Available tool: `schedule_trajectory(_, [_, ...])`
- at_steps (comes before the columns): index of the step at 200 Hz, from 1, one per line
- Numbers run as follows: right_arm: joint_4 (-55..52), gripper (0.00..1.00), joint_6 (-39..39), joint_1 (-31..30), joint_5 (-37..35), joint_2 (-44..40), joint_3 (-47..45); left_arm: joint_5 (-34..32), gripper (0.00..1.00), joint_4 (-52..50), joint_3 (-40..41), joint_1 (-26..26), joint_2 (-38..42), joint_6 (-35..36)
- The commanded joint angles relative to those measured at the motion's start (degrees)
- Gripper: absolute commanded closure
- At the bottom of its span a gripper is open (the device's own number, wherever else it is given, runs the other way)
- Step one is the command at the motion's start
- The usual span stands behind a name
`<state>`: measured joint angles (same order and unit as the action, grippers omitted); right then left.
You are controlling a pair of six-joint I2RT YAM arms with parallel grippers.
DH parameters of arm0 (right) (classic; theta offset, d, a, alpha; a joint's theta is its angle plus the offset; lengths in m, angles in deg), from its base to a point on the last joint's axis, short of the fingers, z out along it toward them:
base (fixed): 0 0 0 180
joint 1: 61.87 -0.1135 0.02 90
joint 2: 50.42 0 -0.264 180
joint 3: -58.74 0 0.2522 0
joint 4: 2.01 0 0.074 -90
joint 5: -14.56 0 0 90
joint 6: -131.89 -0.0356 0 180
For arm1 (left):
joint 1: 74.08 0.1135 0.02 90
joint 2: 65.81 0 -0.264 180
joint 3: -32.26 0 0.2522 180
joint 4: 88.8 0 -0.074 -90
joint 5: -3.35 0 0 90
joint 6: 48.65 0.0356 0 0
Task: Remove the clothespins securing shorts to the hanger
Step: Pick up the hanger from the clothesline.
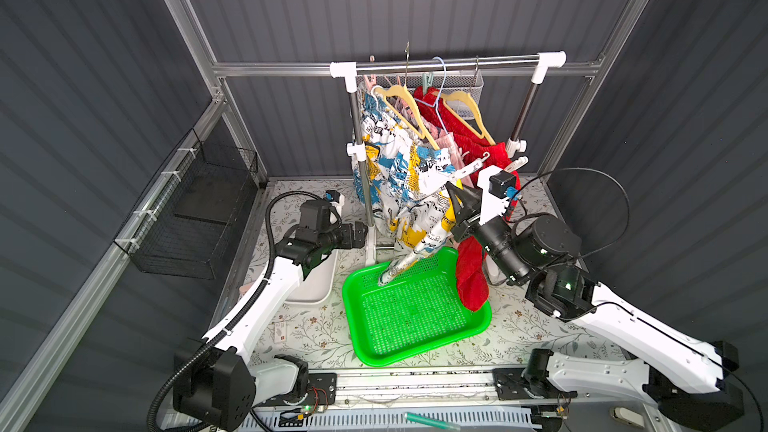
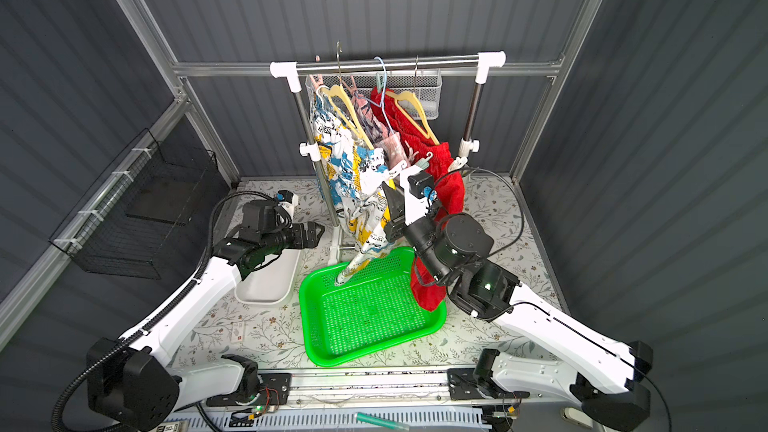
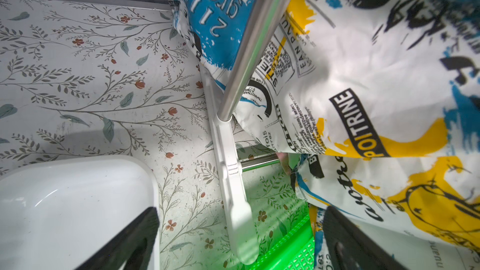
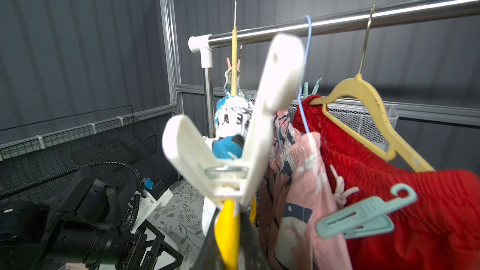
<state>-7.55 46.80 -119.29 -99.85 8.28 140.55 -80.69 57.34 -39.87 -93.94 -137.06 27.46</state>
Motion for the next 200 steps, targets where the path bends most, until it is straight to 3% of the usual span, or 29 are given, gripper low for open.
schedule_trajectory(1, [1.1,1.00,-1.3,-0.2,0.3,-2.5,-1.4,-0.3,0.00,0.0,1.3,-0.3,1.2,1.2])
schedule_trajectory(136, [-20.3,1.00,-3.7,-0.2,5.2,-18.9,-4.4,-1.6,0.00,-0.3,1.7,-0.2,-0.1,2.4])
schedule_trajectory(200, [-32.8,1.00,-4.4,-0.2,8.7,-19.7,4.4,-4.5,0.00,-3.2,0.8,-0.5,-2.8,2.1])
